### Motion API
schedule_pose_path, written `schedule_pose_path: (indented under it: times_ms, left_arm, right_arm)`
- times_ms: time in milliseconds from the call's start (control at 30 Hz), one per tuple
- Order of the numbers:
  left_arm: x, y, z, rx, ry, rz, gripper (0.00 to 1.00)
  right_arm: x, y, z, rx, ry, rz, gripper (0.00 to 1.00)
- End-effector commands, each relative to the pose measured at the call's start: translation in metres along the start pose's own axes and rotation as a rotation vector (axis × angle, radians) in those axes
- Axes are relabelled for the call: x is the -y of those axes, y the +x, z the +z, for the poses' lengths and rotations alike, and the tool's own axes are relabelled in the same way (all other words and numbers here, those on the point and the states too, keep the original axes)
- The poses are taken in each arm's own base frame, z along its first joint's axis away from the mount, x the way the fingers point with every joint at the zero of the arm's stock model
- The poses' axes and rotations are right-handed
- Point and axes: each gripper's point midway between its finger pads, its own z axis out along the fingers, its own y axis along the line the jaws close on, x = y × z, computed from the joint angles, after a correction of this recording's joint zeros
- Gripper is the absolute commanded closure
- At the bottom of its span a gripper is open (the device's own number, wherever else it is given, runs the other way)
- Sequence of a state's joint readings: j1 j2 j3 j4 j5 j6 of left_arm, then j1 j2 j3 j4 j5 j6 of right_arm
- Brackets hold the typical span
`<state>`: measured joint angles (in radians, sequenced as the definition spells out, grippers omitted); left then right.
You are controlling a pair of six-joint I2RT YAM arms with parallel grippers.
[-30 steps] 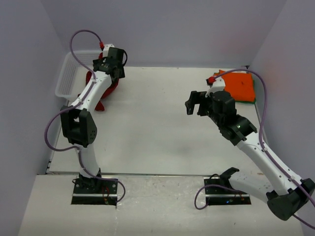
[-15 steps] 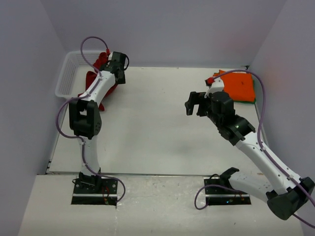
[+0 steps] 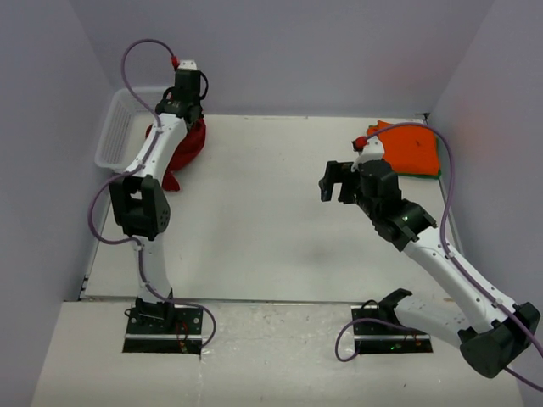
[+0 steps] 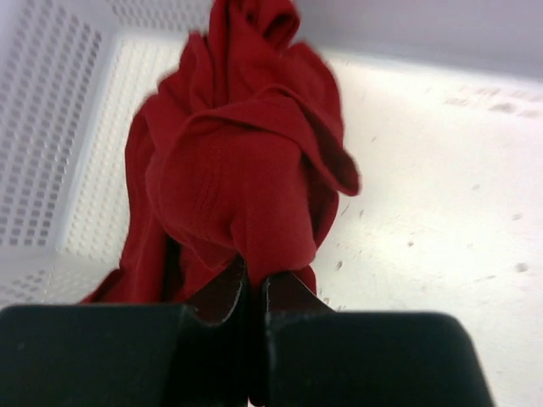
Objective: Fold and stack the t-shirts
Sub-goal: Grab crumpled tshirt from bin with the left arm, then move the tshirt to the center of the board
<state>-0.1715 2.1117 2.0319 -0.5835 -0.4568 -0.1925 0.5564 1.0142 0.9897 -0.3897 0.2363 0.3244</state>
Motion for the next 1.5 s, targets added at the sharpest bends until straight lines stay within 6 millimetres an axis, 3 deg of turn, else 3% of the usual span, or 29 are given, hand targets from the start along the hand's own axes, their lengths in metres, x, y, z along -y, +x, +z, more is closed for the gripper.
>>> schedule_pose_path:
  times_ms: [0, 33, 67, 133, 200, 233, 333, 467, 500, 600, 767, 867, 900, 967, 1000, 1067, 1100, 1133, 1167, 1233, 1267, 1300, 1333, 1433, 1467]
  left_arm:
    - [-0.007, -0.134, -0.107, 0.396, 0.184, -0.082, 1.00]
    - [-0.008, -0.147, -0.126, 0.448, 0.208, -0.067, 1.00]
    - [-0.007, -0.171, -0.165, 0.547, 0.263, -0.075, 1.00]
    - [0.004, -0.194, -0.211, 0.653, 0.368, -0.021, 1.00]
    - [0.018, -0.217, -0.273, 0.764, 0.472, 0.034, 1.00]
    - [0.029, -0.223, -0.299, 0.807, 0.525, 0.063, 1.00]
    - [0.036, -0.235, -0.377, 0.919, 0.699, 0.073, 1.00]
    - [0.028, -0.235, -0.467, 1.021, 0.928, 0.031, 1.00]
    - [0.032, -0.230, -0.483, 1.021, 1.007, 0.028, 1.00]
    - [0.017, -0.223, -0.522, 1.048, 1.099, 0.004, 1.00]
    - [0.012, -0.205, -0.547, 1.023, 1.205, -0.011, 1.00]
    - [0.017, -0.195, -0.519, 0.956, 1.141, -0.025, 1.00]
    - [0.025, -0.187, -0.486, 0.883, 1.076, -0.040, 1.00]
    - [0.028, -0.173, -0.456, 0.818, 1.002, -0.055, 1.00]
    - [0.038, -0.151, -0.410, 0.712, 0.920, -0.077, 1.00]
    - [0.038, -0.130, -0.376, 0.648, 0.832, -0.109, 1.00]
    - [0.039, -0.106, -0.335, 0.563, 0.724, -0.122, 1.00]
    - [0.036, -0.095, -0.314, 0.520, 0.653, -0.133, 1.00]
    - [0.036, -0.073, -0.277, 0.418, 0.556, -0.120, 1.00]
    - [0.026, -0.048, -0.219, 0.299, 0.410, -0.109, 1.00]
    - [0.023, -0.042, -0.201, 0.273, 0.374, -0.109, 1.00]
    - [0.017, -0.041, -0.187, 0.260, 0.332, -0.107, 0.95]
    - [0.016, -0.037, -0.159, 0.244, 0.286, -0.095, 0.86]
    - [0.005, -0.048, -0.133, 0.240, 0.168, -0.077, 0.57]
    - [0.002, -0.062, -0.138, 0.268, 0.156, -0.084, 0.33]
  right_arm:
    - [0.010, -0.004, 0.002, 0.029, 0.076, 0.050, 0.01]
    - [0.018, -0.006, 0.002, 0.044, 0.124, 0.059, 0.01]
    - [0.021, -0.007, 0.002, 0.049, 0.144, 0.070, 0.01]
    - [0.029, -0.008, 0.002, 0.056, 0.199, 0.087, 0.01]
    - [0.032, -0.009, 0.003, 0.062, 0.222, 0.106, 0.01]
    - [0.033, -0.008, 0.004, 0.059, 0.232, 0.111, 0.01]
    - [0.034, -0.006, 0.007, 0.060, 0.243, 0.123, 0.01]
    - [0.040, -0.002, 0.007, 0.065, 0.290, 0.140, 0.01]
    - [0.041, -0.001, 0.008, 0.065, 0.295, 0.144, 0.01]
    - [0.043, 0.001, 0.006, 0.072, 0.319, 0.155, 0.01]
    - [0.040, 0.002, 0.001, 0.097, 0.328, 0.170, 0.01]
    - [0.033, -0.001, -0.003, 0.121, 0.308, 0.172, 0.01]
    - [0.030, -0.001, -0.002, 0.117, 0.299, 0.164, 0.01]
    - [0.024, 0.000, 0.000, 0.104, 0.292, 0.147, 0.01]
    - [0.022, 0.002, 0.001, 0.095, 0.293, 0.134, 0.01]
    - [0.018, 0.008, 0.002, 0.069, 0.301, 0.100, 0.01]
    - [0.017, 0.011, 0.003, 0.056, 0.305, 0.086, 0.01]
    - [0.019, 0.017, 0.003, 0.034, 0.318, 0.066, 0.01]
    - [0.018, 0.020, 0.005, 0.012, 0.330, 0.054, 0.01]
    - [0.023, 0.029, 0.006, -0.018, 0.370, 0.030, 0.01]
    - [0.024, 0.033, 0.008, -0.025, 0.385, 0.030, 0.01]
    - [0.028, 0.033, 0.009, -0.018, 0.406, 0.030, 0.01]
    - [0.028, 0.036, 0.009, -0.030, 0.410, 0.031, 0.01]
    - [0.022, 0.041, 0.011, -0.037, 0.381, 0.079, 0.01]
    - [0.019, 0.045, 0.012, -0.054, 0.352, 0.058, 0.01]
